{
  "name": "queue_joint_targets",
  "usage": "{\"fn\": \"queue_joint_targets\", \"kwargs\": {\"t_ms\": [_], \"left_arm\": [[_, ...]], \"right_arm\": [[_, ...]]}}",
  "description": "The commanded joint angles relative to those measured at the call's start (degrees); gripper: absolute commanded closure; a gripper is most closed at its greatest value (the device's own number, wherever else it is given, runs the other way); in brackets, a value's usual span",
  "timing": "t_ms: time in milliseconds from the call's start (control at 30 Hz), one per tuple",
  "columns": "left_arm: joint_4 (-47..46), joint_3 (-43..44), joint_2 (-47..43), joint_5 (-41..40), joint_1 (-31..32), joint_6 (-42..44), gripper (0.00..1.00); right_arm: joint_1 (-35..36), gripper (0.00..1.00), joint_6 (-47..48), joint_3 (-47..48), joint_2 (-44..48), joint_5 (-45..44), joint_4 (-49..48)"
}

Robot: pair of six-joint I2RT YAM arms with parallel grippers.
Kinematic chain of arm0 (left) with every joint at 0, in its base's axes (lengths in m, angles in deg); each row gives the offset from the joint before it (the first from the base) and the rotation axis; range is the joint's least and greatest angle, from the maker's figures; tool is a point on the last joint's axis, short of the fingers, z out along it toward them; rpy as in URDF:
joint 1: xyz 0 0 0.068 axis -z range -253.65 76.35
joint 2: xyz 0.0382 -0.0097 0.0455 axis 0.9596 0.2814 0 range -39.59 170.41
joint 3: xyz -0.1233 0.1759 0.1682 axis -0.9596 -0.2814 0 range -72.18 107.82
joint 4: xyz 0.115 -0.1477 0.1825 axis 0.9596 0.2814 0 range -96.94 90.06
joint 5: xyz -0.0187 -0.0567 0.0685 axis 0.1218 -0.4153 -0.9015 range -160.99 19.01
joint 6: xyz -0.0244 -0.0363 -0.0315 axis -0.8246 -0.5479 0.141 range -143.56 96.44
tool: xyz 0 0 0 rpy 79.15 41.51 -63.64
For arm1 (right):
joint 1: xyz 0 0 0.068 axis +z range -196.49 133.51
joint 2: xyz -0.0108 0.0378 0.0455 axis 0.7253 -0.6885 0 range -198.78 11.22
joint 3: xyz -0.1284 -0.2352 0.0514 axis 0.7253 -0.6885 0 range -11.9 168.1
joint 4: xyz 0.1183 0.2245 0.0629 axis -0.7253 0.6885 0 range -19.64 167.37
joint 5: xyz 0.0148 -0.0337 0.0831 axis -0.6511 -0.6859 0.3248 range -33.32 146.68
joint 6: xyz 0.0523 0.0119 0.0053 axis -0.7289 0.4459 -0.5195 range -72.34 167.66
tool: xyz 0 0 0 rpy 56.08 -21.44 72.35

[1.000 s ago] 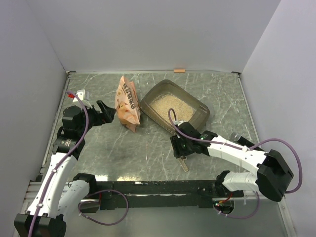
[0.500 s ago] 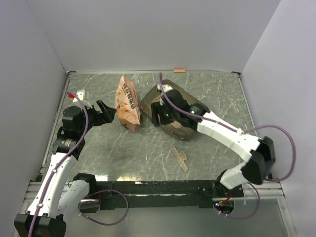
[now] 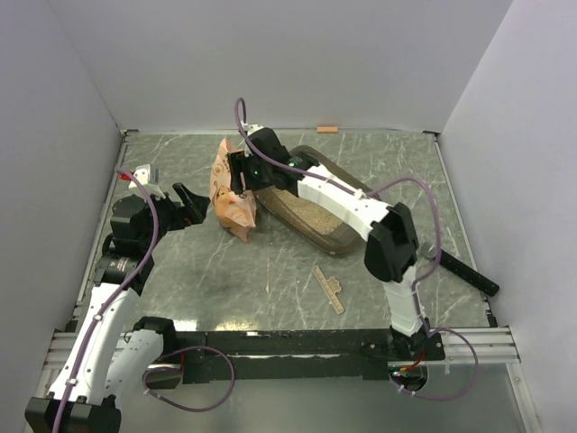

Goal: Fill the litter box with clean litter

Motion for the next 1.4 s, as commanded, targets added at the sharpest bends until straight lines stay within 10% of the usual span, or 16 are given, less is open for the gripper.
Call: {"fn": "queue_joint_targets", "kwargs": {"t_ms": [0, 400, 633, 1367], "left_arm": [[-2.79, -0.44, -0.66, -0.03, -0.17, -0.77, 0.03], [-2.79, -0.27, -0.75, -0.12, -0.17, -0.51, 0.03], [-2.53, -0.27, -0.14, -0.38, -0.17, -0.33, 0.03], [-1.56, -0.09, -4.18, -7.32, -0.44, 0.37, 0.03]], "right_arm": [[-1.51, 0.24, 0.43, 6.41, -4.33, 0.99, -3.38], [-2.56, 0.35, 2.10, 9.33, -14.01, 3.89, -5.84], [0.69, 1.00, 12.89, 4.23, -10.85, -1.56, -10.33], [3.85, 1.00, 51.47, -36.87, 24.65, 30.33, -9.27]]}}
